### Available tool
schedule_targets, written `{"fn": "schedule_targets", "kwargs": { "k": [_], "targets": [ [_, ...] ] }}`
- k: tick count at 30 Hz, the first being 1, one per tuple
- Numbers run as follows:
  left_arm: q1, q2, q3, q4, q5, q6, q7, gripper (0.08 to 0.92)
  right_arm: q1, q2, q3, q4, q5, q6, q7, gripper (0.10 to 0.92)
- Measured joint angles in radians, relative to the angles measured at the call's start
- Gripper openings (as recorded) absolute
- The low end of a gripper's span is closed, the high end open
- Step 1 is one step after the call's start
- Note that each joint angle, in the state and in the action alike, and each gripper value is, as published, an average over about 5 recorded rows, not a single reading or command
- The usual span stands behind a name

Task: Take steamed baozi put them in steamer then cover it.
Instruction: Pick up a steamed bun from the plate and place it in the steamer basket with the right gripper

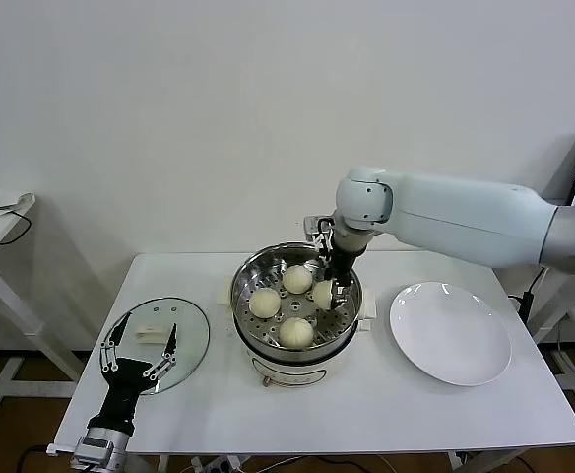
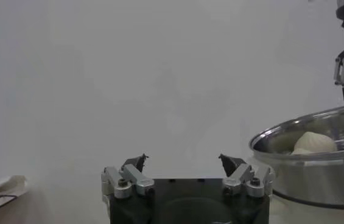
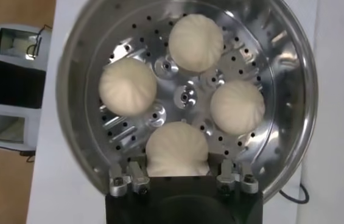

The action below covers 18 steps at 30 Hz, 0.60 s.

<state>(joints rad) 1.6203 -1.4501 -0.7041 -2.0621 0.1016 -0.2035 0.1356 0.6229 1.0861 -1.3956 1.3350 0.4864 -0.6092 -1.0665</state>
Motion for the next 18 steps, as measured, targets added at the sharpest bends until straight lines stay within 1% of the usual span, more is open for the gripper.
{"fn": "schedule_targets", "kwargs": {
  "k": [15,18],
  "targets": [
    [-0.005,0.0,-0.001,0.009,-0.003,0.001,0.001,0.823,-0.046,0.019,0.01,-0.028,-0.043,-0.001,-0.01,0.663],
    [-0.005,0.0,-0.002,0.009,-0.003,0.002,0.001,0.823,-0.05,0.022,0.013,-0.029,-0.046,-0.001,-0.01,0.689]
  ]
}}
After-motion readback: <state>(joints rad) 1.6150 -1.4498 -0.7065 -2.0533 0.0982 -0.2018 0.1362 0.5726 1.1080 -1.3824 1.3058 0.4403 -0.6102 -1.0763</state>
